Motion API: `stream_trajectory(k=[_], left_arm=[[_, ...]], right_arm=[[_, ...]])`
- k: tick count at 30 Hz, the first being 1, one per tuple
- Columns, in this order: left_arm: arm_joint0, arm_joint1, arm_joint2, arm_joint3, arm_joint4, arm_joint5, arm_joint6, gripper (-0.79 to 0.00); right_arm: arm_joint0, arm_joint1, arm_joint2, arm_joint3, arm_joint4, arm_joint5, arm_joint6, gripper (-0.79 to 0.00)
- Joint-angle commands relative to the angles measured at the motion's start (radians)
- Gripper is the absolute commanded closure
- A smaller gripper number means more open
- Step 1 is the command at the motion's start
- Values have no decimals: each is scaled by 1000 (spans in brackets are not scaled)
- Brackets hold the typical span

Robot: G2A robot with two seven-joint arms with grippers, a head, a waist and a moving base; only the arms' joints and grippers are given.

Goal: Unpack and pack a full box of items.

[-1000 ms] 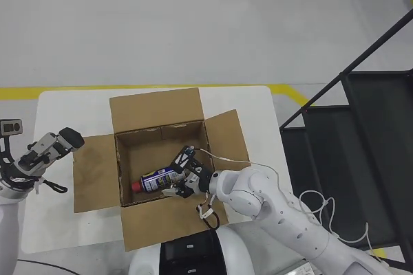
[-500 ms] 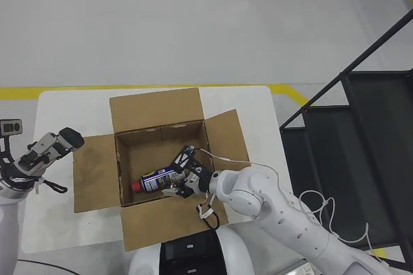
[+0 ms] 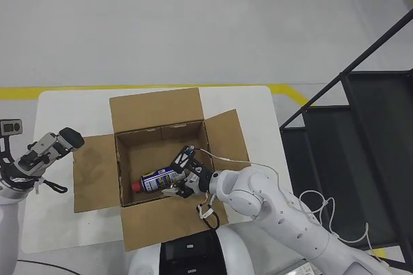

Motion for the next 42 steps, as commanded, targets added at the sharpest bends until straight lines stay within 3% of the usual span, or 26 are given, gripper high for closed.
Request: stream_trajectory(k=[1, 18, 23, 26, 32, 37, 42], left_arm=[[0, 0, 0, 0, 0, 0, 0, -785], [0, 0, 0, 0, 0, 0, 0, -785], [0, 0, 0, 0, 0, 0, 0, -785], [0, 0, 0, 0, 0, 0, 0, -785], [0, 0, 0, 0, 0, 0, 0, -785], [0, 0, 0, 0, 0, 0, 0, -785], [0, 0, 0, 0, 0, 0, 0, -785]], right_arm=[[0, 0, 0, 0, 0, 0, 0, -785], [-1, 0, 0, 0, -1, -1, -3, -785], [75, 1, -10, 3, -76, -133, 76, -785], [150, -3, -44, 23, -160, -266, 93, -785], [261, -29, -129, 126, -268, -361, 78, -785], [333, -68, -234, 215, -384, -361, 47, -785], [345, -81, -254, 242, -373, -358, 19, -785]])
